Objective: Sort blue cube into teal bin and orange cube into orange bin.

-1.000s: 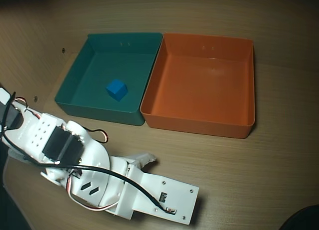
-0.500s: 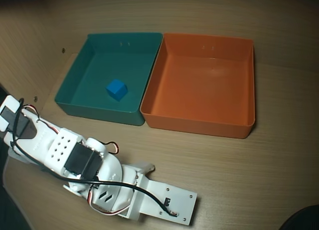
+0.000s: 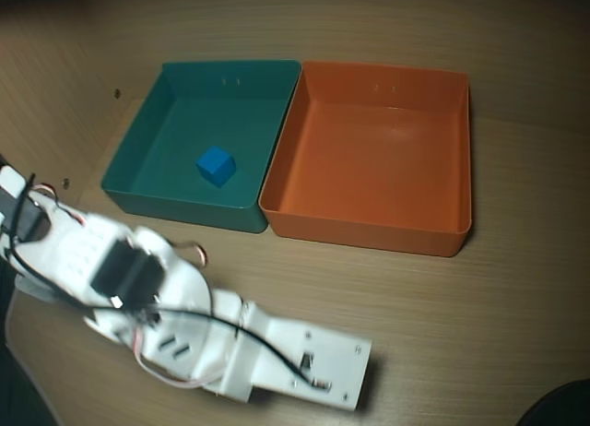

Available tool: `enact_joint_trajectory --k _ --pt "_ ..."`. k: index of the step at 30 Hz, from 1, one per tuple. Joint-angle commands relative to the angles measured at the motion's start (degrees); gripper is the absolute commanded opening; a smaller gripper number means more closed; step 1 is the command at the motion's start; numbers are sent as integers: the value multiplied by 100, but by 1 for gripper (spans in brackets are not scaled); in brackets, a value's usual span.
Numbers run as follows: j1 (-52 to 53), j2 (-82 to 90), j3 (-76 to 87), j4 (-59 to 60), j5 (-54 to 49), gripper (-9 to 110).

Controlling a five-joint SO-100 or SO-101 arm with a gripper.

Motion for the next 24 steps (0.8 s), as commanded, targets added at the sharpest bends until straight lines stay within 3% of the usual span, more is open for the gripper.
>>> enact_joint_trajectory --k 1,13,24 --pt "-343 1644 -255 -53 97 -6" --pt "-2522 2224 -352 -255 79 -6" --pt "-3164 -185 -1819 -1468 79 -6"
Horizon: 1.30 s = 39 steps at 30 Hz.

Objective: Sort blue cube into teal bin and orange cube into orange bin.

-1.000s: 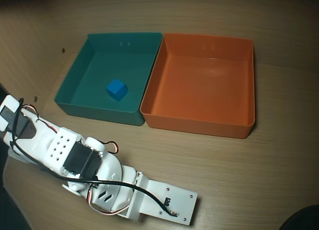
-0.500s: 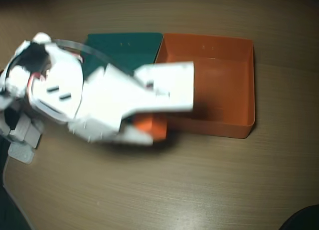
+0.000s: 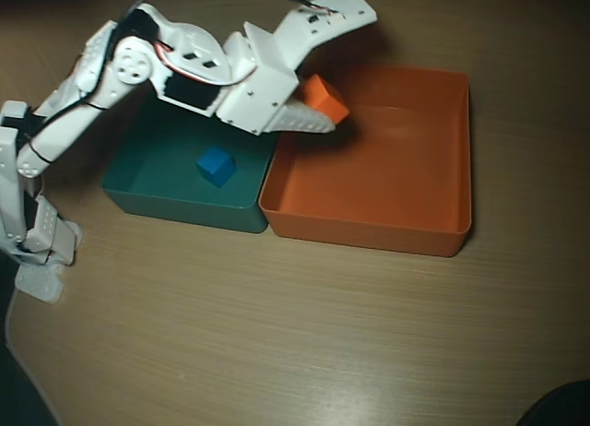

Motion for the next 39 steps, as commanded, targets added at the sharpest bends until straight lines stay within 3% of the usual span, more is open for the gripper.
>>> enact_joint_trajectory --k 1,10,18,23,31,39 --pt "-44 -571 -1125 -202 9 -6" --pt "-62 -2004 -2188 -255 18 -1" --pt "-53 -2039 -2215 -255 26 35" --pt "-26 -2039 -2206 -255 26 49" --pt "62 -1125 -1679 -167 44 45" --pt "141 1907 1696 -185 35 9"
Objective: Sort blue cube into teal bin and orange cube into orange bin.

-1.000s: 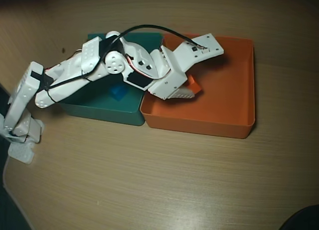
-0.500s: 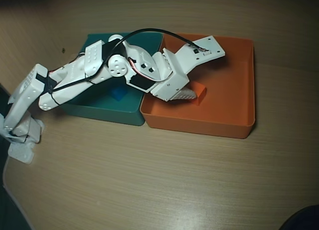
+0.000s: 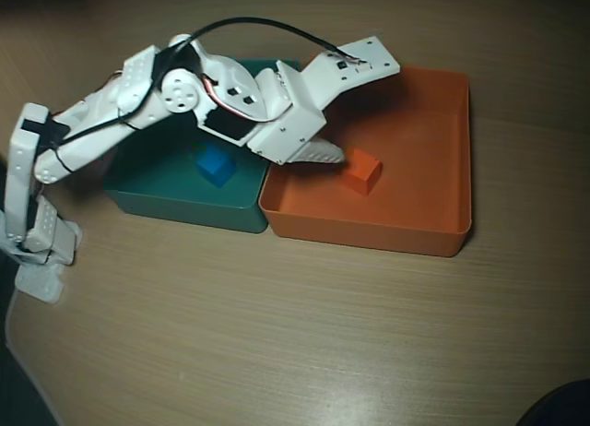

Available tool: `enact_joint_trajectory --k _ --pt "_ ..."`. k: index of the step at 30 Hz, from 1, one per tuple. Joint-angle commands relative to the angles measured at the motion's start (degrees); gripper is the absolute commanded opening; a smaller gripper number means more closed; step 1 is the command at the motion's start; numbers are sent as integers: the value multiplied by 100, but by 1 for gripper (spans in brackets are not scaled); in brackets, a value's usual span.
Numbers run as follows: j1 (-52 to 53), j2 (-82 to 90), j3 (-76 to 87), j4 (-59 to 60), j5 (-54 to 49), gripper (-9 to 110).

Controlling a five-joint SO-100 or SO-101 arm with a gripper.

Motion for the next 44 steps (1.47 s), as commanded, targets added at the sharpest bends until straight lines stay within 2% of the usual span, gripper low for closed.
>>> enact_joint_trajectory --k 1,4,9,19,35,44 --pt "202 2180 1441 -88 35 3" --pt "413 3357 2786 -114 -26 -8" --pt "1143 5089 4781 -123 -79 -1" --pt "2347 7928 7980 -132 -88 -1" --pt "2479 12551 12806 -123 -88 -1" --pt "2487 13843 14291 -35 -79 -1"
